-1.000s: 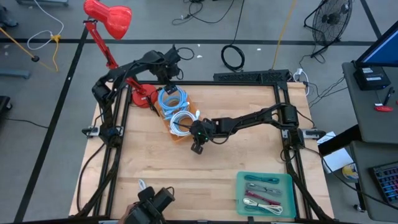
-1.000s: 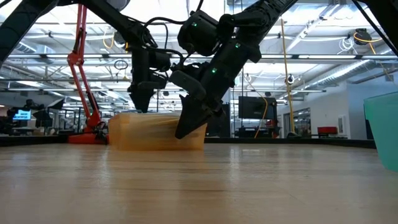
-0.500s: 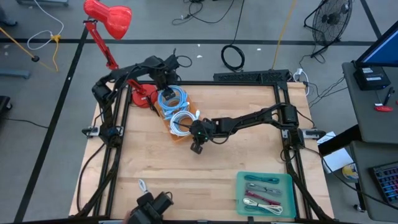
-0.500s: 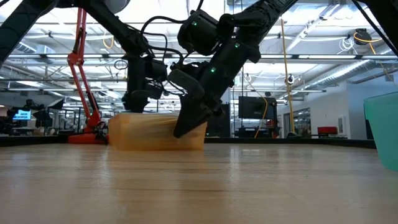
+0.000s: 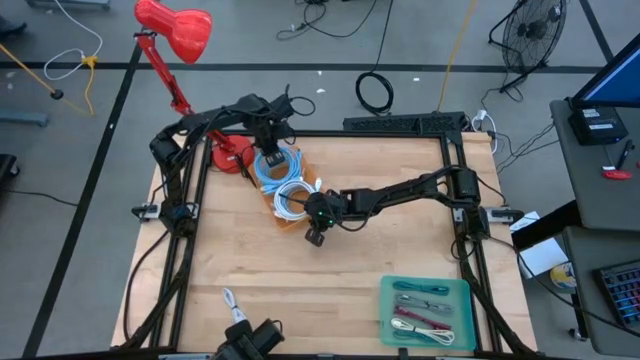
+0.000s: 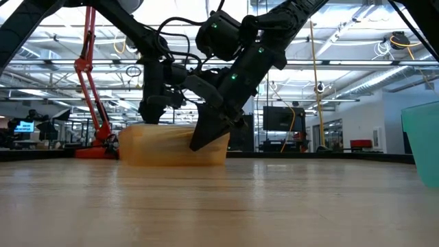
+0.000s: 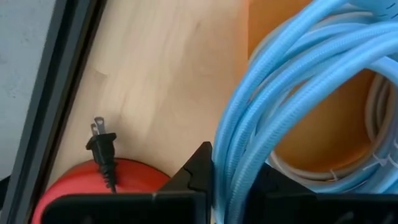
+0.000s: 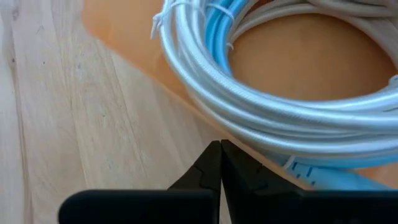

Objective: Pick & Place USB Port
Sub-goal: Put the light blue wire cable into the orange bin

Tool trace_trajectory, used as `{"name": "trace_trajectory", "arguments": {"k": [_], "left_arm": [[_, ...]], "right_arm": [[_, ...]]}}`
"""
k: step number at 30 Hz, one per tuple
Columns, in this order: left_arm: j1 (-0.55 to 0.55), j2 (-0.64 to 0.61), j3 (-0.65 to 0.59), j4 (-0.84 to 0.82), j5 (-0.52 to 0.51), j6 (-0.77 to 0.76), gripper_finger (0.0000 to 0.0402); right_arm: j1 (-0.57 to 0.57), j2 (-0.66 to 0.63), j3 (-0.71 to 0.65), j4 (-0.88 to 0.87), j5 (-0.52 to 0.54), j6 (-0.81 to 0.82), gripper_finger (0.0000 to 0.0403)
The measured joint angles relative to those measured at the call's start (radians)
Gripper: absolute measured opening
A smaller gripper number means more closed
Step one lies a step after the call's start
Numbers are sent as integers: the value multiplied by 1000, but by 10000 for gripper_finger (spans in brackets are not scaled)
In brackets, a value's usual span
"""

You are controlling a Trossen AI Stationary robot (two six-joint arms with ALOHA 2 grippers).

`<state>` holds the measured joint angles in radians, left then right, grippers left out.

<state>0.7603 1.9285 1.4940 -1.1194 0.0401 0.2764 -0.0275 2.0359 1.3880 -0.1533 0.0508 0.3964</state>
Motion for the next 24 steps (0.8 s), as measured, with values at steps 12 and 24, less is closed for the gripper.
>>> {"name": "trace_trajectory", "arguments": {"k": [12,24], "left_arm": [[-50,0,3,-42,-32,-24,31],[-107,0,157,-95,0,-27,31]], "right_arm": [[-5,0,0,13,-3,11,0],[-23,0,0,21,15,37,0]]}}
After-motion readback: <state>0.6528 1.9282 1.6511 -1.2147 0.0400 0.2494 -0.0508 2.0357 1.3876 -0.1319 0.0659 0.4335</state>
